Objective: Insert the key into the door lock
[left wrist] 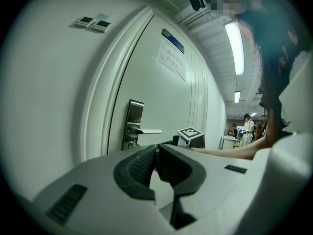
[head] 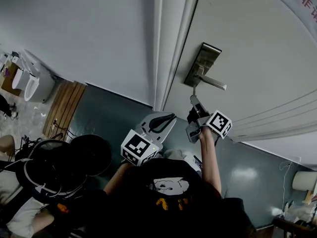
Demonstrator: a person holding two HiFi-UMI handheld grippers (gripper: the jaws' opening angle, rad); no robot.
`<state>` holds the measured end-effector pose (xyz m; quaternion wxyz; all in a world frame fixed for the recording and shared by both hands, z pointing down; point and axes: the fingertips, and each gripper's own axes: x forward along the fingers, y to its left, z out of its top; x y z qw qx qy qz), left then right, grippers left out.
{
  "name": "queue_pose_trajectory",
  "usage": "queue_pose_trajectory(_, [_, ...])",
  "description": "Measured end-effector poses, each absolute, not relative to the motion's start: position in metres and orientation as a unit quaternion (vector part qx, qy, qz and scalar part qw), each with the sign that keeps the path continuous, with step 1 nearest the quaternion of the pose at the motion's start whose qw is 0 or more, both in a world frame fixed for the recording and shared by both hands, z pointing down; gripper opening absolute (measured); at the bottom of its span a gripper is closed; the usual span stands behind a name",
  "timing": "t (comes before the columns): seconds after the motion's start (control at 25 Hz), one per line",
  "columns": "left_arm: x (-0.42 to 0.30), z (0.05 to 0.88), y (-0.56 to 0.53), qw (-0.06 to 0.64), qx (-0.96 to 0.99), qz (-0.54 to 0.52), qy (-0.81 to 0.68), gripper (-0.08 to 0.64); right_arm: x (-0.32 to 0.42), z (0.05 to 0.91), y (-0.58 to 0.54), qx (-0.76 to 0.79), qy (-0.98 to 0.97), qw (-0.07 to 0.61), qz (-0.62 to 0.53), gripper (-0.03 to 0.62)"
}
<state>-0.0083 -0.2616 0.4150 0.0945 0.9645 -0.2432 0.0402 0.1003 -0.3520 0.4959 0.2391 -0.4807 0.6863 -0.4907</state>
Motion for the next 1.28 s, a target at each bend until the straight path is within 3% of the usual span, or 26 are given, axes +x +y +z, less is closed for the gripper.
queue_pose_trajectory(0.32, [-0.012, 0.414, -0.265, 0.093, 0.96, 0.041, -0.26, 0.026, 0.116, 0.507, -0.38, -0.466, 0.646, 0.302, -0.524, 0.02])
queue_pose_trajectory(1.28, [-0.013, 0.409, -0.272, 0.086, 0.953, 0.048, -0.285, 0.026, 0.118, 0.516, -0.403, -0.426, 0.609, 0.363, -0.562, 0.02])
